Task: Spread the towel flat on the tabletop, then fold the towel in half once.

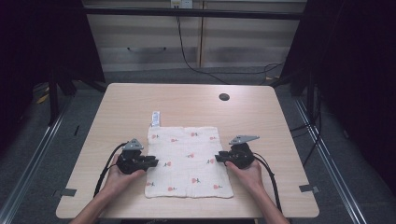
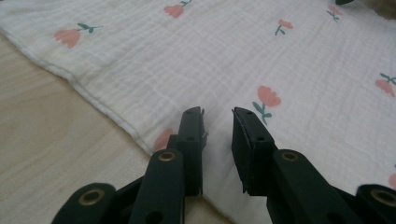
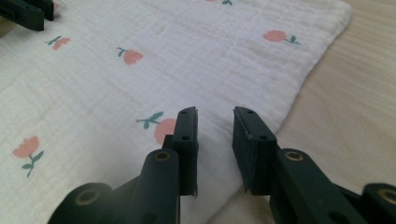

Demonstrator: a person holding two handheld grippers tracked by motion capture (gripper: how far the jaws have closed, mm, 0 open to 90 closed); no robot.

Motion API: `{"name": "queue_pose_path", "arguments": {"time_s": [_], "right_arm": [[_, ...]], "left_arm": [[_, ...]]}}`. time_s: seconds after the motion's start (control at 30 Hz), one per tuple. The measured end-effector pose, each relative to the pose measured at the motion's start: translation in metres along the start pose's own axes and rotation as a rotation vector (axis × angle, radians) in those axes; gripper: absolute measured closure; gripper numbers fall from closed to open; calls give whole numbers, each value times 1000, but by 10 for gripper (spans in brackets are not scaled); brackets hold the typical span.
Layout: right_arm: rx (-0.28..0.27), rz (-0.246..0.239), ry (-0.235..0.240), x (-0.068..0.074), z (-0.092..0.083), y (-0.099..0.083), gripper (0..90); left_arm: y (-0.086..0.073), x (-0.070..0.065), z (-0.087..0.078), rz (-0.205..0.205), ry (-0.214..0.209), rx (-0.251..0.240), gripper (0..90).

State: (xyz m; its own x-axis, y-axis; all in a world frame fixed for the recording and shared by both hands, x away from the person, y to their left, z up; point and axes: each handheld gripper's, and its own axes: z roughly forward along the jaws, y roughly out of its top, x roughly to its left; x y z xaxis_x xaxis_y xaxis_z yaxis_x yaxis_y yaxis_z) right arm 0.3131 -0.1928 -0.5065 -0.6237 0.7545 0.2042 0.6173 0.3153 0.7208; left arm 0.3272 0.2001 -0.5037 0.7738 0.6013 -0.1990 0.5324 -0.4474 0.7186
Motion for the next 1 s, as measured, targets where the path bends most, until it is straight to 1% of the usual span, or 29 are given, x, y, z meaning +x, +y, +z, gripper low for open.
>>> {"name": "queue_pose_path", "arguments": {"time_s": [0.07,0.1,0.13,0.27,0.4,0.47,0.6,0.7,0.73,0.83,0.87,0.9,0.93,0.97,1.0], "right_arm": [[-3,-6,4,1,-1,-1,714],[-1,-2,8,2,-2,-3,714],[5,-12,11,4,-5,-5,714],[11,-14,12,6,-7,-7,713],[16,-21,24,9,-10,-10,712],[20,-21,26,11,-11,-11,709],[27,-31,28,15,-14,-13,706],[29,-28,31,17,-15,-15,705],[38,-31,30,19,-17,-15,687],[39,-34,30,21,-17,-15,671],[34,-51,22,22,-17,-12,663],[24,-46,26,22,-17,-10,659],[12,-44,30,21,-17,-8,658],[5,-45,28,20,-17,-5,657],[5,-45,28,20,-17,-5,657]], "left_arm": [[-1,-1,0,-3,-1,-2,733],[-1,-2,-1,-3,-4,0,733],[-2,-4,-1,1,2,5,733],[-4,-8,-2,3,0,3,733],[-11,-15,-9,15,-10,7,733],[-13,-18,-11,23,-16,14,732],[-13,-20,-12,27,-24,21,730],[-13,-21,-12,23,-24,23,729],[-13,-21,-12,22,-25,25,717],[-12,-22,-12,18,-36,31,701],[-12,-21,-12,19,-35,29,690],[-11,-20,-13,21,-27,17,685],[-8,-17,-16,17,-30,-17,675],[-8,-17,-16,17,-30,-17,673],[-6,-14,-18,7,-30,-34,673]]}}
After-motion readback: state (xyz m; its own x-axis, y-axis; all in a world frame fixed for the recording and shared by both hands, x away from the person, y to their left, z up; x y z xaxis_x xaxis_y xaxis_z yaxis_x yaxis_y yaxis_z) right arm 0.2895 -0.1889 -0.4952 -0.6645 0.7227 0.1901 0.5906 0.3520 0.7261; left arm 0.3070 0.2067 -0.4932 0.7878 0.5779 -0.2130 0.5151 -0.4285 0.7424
